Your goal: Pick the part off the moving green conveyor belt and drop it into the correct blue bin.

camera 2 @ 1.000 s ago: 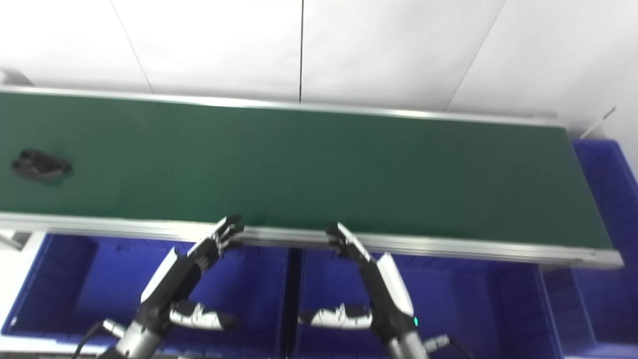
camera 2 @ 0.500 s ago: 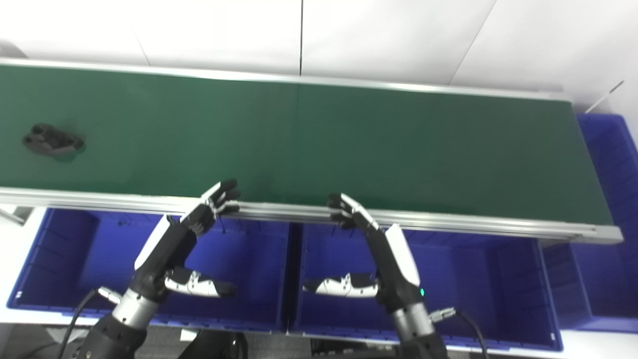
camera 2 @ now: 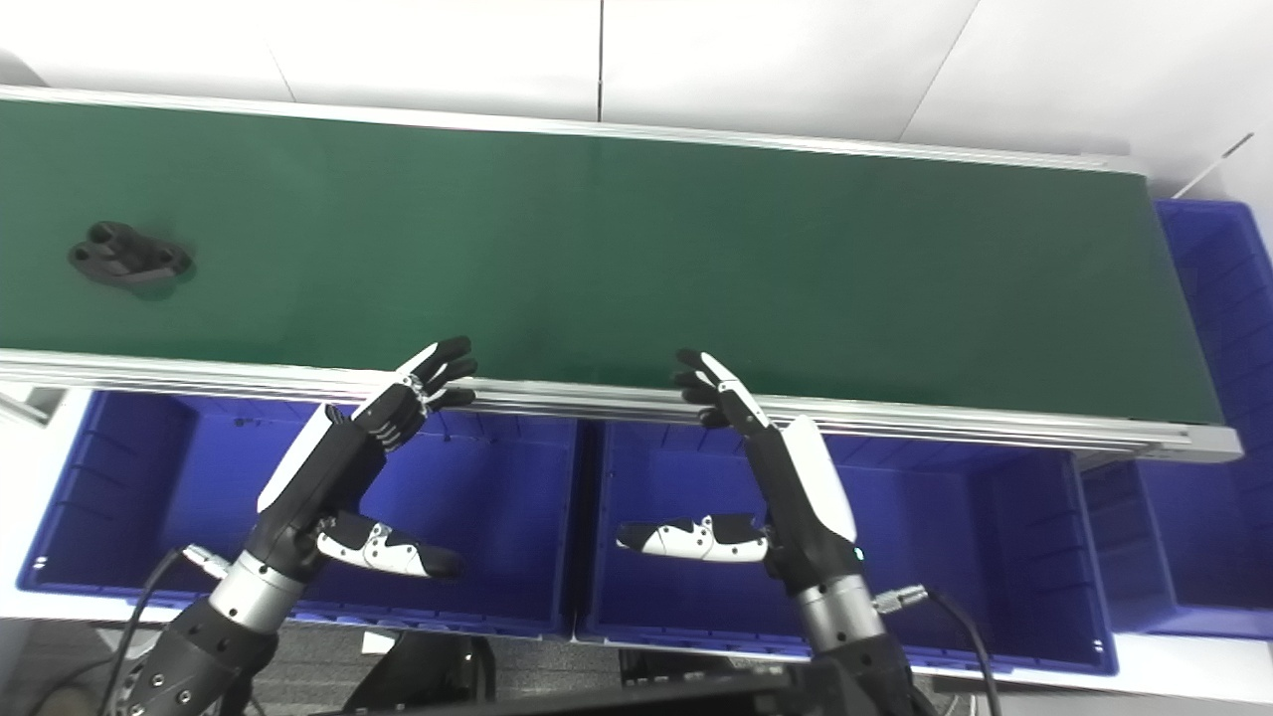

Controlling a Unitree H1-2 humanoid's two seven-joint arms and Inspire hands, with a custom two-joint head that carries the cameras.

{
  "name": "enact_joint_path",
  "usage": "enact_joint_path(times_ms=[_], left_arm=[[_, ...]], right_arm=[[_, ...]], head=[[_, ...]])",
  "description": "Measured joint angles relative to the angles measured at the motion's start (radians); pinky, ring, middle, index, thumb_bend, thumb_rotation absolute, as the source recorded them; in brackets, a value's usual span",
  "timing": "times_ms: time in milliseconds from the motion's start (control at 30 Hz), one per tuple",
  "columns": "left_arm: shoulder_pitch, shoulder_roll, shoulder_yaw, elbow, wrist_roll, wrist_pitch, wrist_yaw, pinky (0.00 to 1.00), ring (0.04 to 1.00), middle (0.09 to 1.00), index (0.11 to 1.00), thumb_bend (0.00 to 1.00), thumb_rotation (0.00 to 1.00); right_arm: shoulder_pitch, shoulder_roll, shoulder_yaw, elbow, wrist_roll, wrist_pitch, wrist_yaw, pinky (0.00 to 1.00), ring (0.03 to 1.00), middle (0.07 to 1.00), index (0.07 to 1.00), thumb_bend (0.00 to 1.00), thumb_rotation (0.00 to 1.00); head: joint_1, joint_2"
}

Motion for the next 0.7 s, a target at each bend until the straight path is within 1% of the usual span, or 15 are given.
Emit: enact_joint_path(times_ms=[67, 267, 433, 533, 700], left_arm=[[0.000, 0.000, 0.000, 0.000, 0.007, 0.000, -0.006, 0.88, 0.936, 0.971, 0.933, 0.96, 0.36], [0.000, 0.001, 0.000, 0.008, 0.007, -0.004, -0.019, 0.88, 0.937, 0.966, 0.928, 0.95, 0.34], [0.000, 0.001, -0.002, 0.012, 0.007, -0.007, -0.026, 0.87, 0.935, 0.963, 0.928, 0.95, 0.35], [0.001, 0.001, -0.003, 0.015, 0.007, -0.008, -0.034, 0.88, 0.931, 0.960, 0.927, 0.94, 0.35], [0.005, 0.000, -0.002, 0.022, 0.007, -0.009, -0.036, 0.88, 0.932, 0.962, 0.923, 0.95, 0.35]], right_arm=[[0.015, 0.001, 0.001, 0.000, 0.000, 0.001, 0.001, 0.78, 0.832, 0.852, 0.905, 0.92, 0.34], [0.052, 0.003, 0.002, 0.000, -0.010, 0.001, 0.000, 0.76, 0.820, 0.852, 0.905, 0.92, 0.34], [0.068, 0.006, 0.002, -0.010, -0.023, 0.001, -0.003, 0.76, 0.821, 0.857, 0.911, 0.92, 0.33], [0.080, 0.006, 0.003, -0.020, -0.033, 0.001, -0.003, 0.75, 0.819, 0.861, 0.907, 0.91, 0.34], [0.082, 0.005, 0.007, -0.020, -0.054, 0.001, -0.003, 0.76, 0.815, 0.854, 0.893, 0.91, 0.36]], head=[[-0.002, -0.015], [-0.005, -0.023], [-0.005, -0.028], [-0.003, -0.028], [-0.008, -0.041]])
